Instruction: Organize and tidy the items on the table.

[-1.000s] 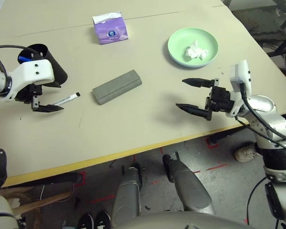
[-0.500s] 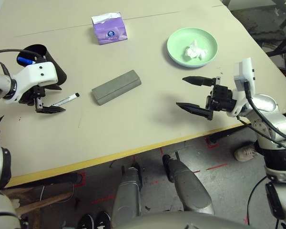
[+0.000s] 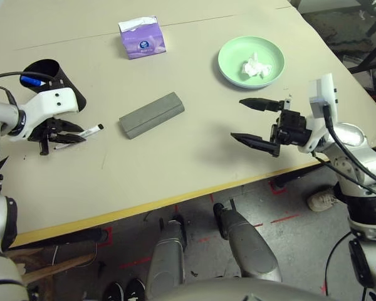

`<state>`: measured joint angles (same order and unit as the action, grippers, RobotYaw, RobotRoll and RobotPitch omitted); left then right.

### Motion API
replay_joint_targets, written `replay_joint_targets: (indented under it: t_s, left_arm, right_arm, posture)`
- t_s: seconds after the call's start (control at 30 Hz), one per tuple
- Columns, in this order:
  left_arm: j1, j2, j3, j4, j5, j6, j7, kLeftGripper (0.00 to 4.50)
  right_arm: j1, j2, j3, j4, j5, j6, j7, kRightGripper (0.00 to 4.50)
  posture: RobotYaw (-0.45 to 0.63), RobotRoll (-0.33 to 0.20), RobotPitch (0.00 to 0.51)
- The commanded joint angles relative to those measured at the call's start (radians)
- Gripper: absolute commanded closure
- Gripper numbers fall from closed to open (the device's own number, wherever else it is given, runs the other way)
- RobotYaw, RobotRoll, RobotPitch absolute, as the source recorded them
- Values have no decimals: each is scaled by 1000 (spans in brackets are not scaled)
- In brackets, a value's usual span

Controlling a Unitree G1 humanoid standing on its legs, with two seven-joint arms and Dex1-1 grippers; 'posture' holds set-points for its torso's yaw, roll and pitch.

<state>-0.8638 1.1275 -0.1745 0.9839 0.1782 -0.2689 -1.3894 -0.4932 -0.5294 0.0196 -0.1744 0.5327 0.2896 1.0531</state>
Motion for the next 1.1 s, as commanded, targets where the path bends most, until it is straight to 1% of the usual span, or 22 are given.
replay_joint_targets:
  t_s: [0.03,0.23,0.33,0.4,0.47,0.6,0.67,0.7,0.73,0.8,0.83,0.9,0.97,1.1]
  left_arm:
    - [20,23,11,14,2,-2,-9,4226]
    - [29,28,22,6,-9,2,-16,4226]
    - [32,23,50,-18,-53,28,-51,4226]
    - [31,11,95,-68,-129,107,-111,4226]
    - [33,10,138,-149,-215,216,-187,4226]
    - [60,86,178,-370,-466,496,-225,4226]
    - [52,112,226,-443,-582,627,-225,4226]
    - [35,113,261,-463,-627,689,-225,4226]
    - [-6,108,320,-463,-677,755,-209,4226]
    - [-69,102,420,-447,-741,832,-147,4226]
    - [-83,102,457,-435,-752,842,-111,4226]
    - [-82,103,517,-406,-745,817,-31,4226]
    - [-75,101,572,-373,-726,770,55,4226]
    - [-57,102,639,-306,-701,676,174,4226]
  right_arm:
    - [-1,1,-5,-12,9,4,-1,0]
    - [-4,2,-2,-5,6,-2,3,0]
    - [-3,3,1,-3,4,-3,5,0]
    - [0,3,3,-2,3,-2,8,0]
    - [1,1,4,2,3,-2,13,0]
    - [-5,0,5,20,0,-6,26,0]
    - [-10,0,5,33,-2,-9,32,0]
    - [-13,1,5,40,-2,-10,35,0]
    - [-16,3,7,49,-3,-12,39,0]
    - [-24,7,10,68,-7,-18,47,0]
    - [-27,9,12,76,-10,-22,51,0]
    - [-32,9,20,92,-19,-31,59,0]
    - [-36,6,28,106,-36,-41,64,0]
    - [-47,4,32,127,-63,-49,60,0]
  posture:
    - [-273,0,280]
    - [-270,0,275]
    - [-266,0,274]
    - [-263,0,274]
    - [-258,0,273]
    - [-246,0,270]
    - [-239,0,270]
    - [-229,0,268]
    - [-225,0,267]
    - [-214,0,266]
    - [-210,0,266]
    - [-201,0,266]
    - [-193,0,267]
    - [-185,0,268]
